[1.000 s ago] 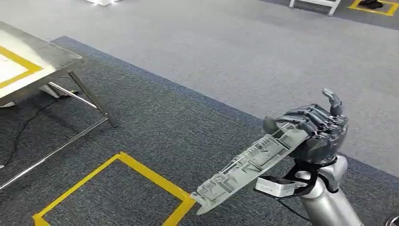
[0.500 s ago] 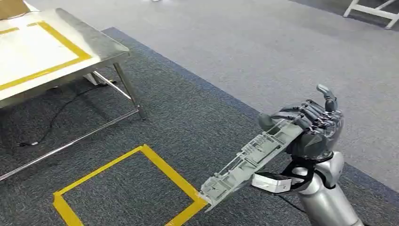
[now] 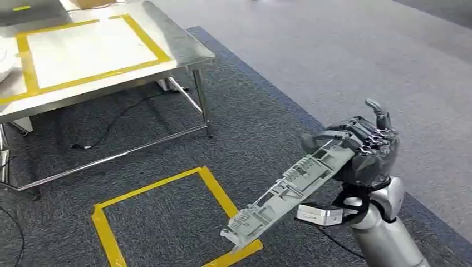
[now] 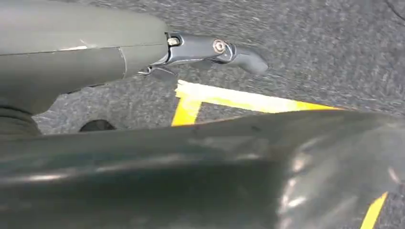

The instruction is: Take the parts from the cabinet and place them on the table.

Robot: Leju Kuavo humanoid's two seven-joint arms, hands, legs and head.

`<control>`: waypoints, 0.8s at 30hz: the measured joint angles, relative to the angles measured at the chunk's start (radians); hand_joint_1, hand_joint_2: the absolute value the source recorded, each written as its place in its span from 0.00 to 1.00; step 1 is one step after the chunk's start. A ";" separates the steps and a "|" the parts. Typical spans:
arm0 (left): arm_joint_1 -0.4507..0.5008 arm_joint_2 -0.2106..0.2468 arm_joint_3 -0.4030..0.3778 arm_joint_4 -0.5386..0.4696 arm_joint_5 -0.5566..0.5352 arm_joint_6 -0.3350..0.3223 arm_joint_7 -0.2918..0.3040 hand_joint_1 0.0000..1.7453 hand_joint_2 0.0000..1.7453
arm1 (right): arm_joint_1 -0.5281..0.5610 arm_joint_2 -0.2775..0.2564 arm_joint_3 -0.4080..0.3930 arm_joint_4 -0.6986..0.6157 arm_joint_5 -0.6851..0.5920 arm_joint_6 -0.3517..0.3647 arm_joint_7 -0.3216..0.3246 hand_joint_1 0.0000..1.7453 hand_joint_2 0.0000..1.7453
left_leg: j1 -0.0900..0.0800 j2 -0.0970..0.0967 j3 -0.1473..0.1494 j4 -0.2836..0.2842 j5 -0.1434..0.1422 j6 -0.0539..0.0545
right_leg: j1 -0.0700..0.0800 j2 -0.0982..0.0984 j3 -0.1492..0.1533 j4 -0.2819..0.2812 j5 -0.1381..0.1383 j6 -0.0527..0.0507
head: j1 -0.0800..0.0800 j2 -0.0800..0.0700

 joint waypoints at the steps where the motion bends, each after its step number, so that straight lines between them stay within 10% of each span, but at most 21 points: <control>1: 0.003 0.000 0.000 0.000 -0.002 0.005 0.005 0.00 0.00 | -0.009 0.000 0.000 0.003 -0.003 0.005 0.001 1.00 1.00 | -0.001 -0.010 -0.001 0.000 -0.001 -0.005 | -0.003 -0.010 0.003 -0.005 0.002 -0.006 | -0.001 0.000; 4: 0.000 -0.003 0.000 0.000 -0.010 0.029 0.029 0.00 0.00 | -0.035 0.002 0.003 0.012 -0.008 0.021 0.003 1.00 1.00 | -0.005 0.108 -0.052 0.112 -0.065 -0.023 | -0.006 -0.055 0.019 -0.014 -0.001 -0.025 | -0.013 0.000; 7: 0.001 -0.005 0.000 0.001 -0.019 0.036 0.040 0.00 0.00 | -0.047 0.002 0.005 0.023 0.000 0.032 0.012 1.00 1.00 | 0.005 0.131 -0.145 0.293 -0.124 -0.032 | -0.002 -0.099 0.027 -0.014 -0.010 -0.029 | -0.014 0.000; 10: 0.007 -0.006 0.000 0.001 -0.021 0.038 0.042 0.00 0.00 | -0.057 0.006 0.006 0.029 0.005 0.032 0.016 1.00 1.00 | 0.006 0.146 -0.072 0.145 -0.019 -0.028 | -0.001 -0.141 0.043 -0.014 -0.022 -0.025 | -0.014 0.000; 11: 0.006 -0.006 0.000 0.001 -0.021 0.038 0.042 0.00 0.00 | -0.061 0.009 0.006 0.030 0.005 0.032 0.016 1.00 1.00 | 0.003 0.175 -0.025 0.054 0.021 -0.021 | 0.000 -0.153 0.050 -0.014 -0.027 -0.022 | -0.013 0.000; 12: 0.004 -0.006 0.000 0.001 -0.021 0.037 0.042 0.00 0.00 | -0.064 0.011 0.006 0.030 0.006 0.032 0.016 1.00 1.00 | -0.011 0.222 -0.004 0.018 0.003 -0.015 | 0.004 -0.162 0.053 -0.014 -0.031 -0.017 | -0.013 0.000; 17: 0.005 -0.006 -0.002 0.001 -0.024 0.027 0.035 0.00 0.00 | -0.068 0.018 0.010 0.034 0.008 0.029 0.017 1.00 1.00 | -0.005 0.171 0.001 -0.010 0.007 0.016 | 0.007 -0.209 0.057 -0.018 -0.053 0.012 | -0.012 0.000; 18: 0.004 -0.005 -0.003 0.001 -0.025 0.024 0.030 0.00 0.00 | -0.069 0.018 0.011 0.035 0.008 0.029 0.017 1.00 1.00 | -0.005 0.162 0.005 -0.015 0.007 0.017 | 0.004 -0.141 0.054 0.004 -0.068 0.017 | -0.006 0.000; 20: -0.003 -0.006 -0.005 0.001 -0.026 0.018 0.026 0.00 0.00 | -0.069 0.018 0.012 0.037 0.007 0.021 0.018 1.00 1.00 | -0.003 0.138 0.005 -0.014 0.007 0.029 | 0.002 -0.077 -0.018 0.144 -0.130 0.018 | 0.000 0.000; 22: -0.004 -0.008 -0.006 0.001 -0.032 0.014 0.018 0.00 0.00 | -0.058 0.018 0.015 0.043 0.007 0.019 0.018 1.00 1.00 | -0.003 0.108 0.005 -0.013 0.006 0.030 | 0.002 -0.065 -0.101 0.278 -0.166 0.021 | 0.001 0.000; 24: -0.003 -0.008 -0.007 0.001 -0.031 0.013 0.013 0.00 0.00 | -0.053 0.018 0.016 0.047 -0.001 0.019 0.018 1.00 1.00 | -0.003 0.091 0.007 -0.011 0.003 0.030 | 0.002 -0.064 -0.106 0.238 -0.106 0.021 | 0.005 0.000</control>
